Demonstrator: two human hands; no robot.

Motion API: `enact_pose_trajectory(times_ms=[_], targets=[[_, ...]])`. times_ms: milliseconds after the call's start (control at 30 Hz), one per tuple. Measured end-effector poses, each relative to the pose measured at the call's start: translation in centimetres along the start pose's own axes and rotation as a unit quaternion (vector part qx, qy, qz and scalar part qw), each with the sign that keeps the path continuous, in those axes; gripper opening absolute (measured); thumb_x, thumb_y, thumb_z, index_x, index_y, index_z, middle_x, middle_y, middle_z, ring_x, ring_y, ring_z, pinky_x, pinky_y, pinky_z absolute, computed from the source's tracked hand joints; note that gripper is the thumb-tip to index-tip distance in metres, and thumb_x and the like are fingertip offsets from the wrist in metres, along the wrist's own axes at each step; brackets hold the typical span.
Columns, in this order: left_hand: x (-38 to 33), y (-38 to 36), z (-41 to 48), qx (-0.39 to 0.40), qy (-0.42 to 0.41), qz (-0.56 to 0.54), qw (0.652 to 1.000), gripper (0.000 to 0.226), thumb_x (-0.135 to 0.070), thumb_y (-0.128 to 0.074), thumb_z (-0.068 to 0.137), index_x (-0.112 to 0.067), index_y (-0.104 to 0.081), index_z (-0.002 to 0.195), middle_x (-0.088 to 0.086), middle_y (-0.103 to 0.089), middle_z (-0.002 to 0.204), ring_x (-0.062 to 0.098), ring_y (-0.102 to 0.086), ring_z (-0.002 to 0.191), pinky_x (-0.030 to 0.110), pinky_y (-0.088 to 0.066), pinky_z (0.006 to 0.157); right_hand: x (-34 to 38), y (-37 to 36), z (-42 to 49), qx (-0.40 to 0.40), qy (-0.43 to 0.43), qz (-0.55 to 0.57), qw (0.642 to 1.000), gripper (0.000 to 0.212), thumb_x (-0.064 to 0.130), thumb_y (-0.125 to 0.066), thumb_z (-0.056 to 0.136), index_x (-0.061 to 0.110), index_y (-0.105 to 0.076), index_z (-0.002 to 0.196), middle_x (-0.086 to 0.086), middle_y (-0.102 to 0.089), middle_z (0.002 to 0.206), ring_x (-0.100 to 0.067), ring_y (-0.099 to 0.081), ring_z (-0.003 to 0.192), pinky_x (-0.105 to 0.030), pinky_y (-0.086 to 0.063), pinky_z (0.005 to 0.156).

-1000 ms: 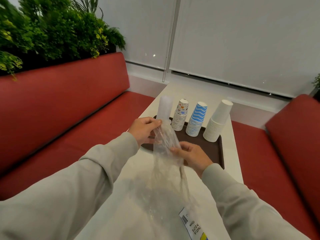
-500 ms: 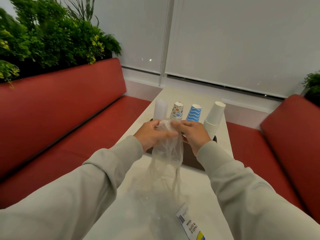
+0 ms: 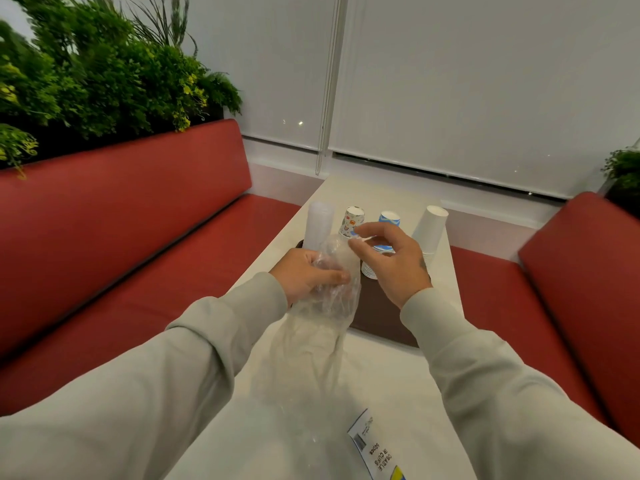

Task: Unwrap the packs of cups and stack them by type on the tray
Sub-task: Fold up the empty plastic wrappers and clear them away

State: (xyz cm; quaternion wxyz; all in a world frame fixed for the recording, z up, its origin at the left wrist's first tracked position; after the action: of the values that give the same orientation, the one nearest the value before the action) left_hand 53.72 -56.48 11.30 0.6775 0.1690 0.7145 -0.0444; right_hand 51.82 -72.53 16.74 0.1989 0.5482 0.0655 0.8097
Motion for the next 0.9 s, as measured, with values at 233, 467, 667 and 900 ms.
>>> enact_pose_trajectory(times_ms=[233,467,667,900], targets=[[-0.8,-0.1,0.1,0.002,-0.044,0.003,0.999,0.014,-0.009,-0.082,0.077,-0.019,-0.074,0.071,0.001,-0.069,0.069,0.012,-0.064,0.066,0.028,-0.054,0.066,-0.4,-2.3,-0.1,0.133,0.018,-0.090,0.987,0.020,0.034,-0.079,0.082,0.036,-0.074,0.101,0.019,-0.071,0.100,0.003,-0.062,0.101,-0.016,-0.048,0.091],[-1.1,1.5,0.3,-0.087,-0.078,0.041,0.992,0.052,-0.027,-0.093,0.064,-0.017,-0.059,0.102,0.003,-0.067,0.093,0.013,-0.063,0.080,0.027,-0.056,0.071,-2.1,-2.7,0.7,0.162,-0.058,-0.012,0.985,0.013,0.020,-0.070,0.092,0.030,-0.076,0.087,0.000,-0.076,0.086,-0.018,-0.071,0.086,-0.036,-0.060,0.083],[-0.8,1.6,0.8,-0.022,-0.048,-0.044,0.998,0.039,-0.011,-0.087,0.071,-0.021,-0.071,0.105,0.020,-0.072,0.102,0.032,-0.072,0.091,0.042,-0.061,0.082,-3.5,-2.5,0.2,0.149,-0.154,0.104,0.971,0.010,0.016,-0.070,0.093,0.015,-0.066,0.102,-0.005,-0.077,0.092,-0.021,-0.073,0.087,-0.035,-0.059,0.071],[-0.3,2.3,1.3,-0.079,-0.031,-0.042,0.995,0.035,-0.004,-0.081,0.078,-0.020,-0.067,0.106,0.026,-0.066,0.109,0.032,-0.071,0.085,0.039,-0.061,0.076,-3.1,-2.4,-0.6,0.155,-0.086,0.063,0.982,0.038,0.009,-0.084,0.076,0.030,-0.061,0.097,-0.003,-0.062,0.118,-0.020,-0.069,0.085,-0.043,-0.061,0.083]])
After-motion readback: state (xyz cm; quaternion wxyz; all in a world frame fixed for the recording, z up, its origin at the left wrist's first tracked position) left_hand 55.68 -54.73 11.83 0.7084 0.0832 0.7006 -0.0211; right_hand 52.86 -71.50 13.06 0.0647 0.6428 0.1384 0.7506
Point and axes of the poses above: each hand's wrist, its own z-axis towards the middle knuckle, its own y-axis out of the back of the hand, x = y × z, the point moved 8 cm from there along z, towards the middle knuckle
